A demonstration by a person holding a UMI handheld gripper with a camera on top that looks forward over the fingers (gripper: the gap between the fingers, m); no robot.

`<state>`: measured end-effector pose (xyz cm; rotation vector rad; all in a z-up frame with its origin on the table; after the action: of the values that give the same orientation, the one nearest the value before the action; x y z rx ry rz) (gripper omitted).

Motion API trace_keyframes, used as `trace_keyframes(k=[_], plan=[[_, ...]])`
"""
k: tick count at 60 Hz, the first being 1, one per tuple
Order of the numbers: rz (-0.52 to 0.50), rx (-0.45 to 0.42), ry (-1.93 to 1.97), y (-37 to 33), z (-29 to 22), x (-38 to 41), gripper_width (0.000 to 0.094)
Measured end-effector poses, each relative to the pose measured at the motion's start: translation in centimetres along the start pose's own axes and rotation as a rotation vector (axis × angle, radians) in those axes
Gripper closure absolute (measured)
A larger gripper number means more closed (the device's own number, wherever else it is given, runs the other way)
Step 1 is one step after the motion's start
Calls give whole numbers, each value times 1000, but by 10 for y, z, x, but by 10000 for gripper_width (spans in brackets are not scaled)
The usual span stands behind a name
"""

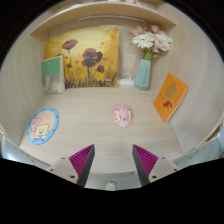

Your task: Arrange mouse

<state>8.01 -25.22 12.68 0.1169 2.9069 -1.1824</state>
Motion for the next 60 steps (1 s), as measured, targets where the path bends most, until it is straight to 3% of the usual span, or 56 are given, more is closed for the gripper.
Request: trace_keyframes(k=[10,37,39,44,53,60], plan=[[-6,58,8,71,-13,-24,192],[-47,67,27,183,-82,-37,205],[-49,67,28,185,-84,-35,232],[-71,67,9,188,-85,-30,414],[-46,60,-12,187,-85,-28,511],[-30,108,33,185,-88,-26,580]])
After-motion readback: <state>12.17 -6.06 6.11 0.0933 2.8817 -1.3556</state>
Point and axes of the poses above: the point between the fingertips, and its own axes, seen from behind it with the camera up: x to the left, z down, y forward, the way the camera looks, the point moved 10 cm from there along -y, backward, against the way the camera looks, and after that the axes turned 2 degrees about y, right-handed, at the moved point
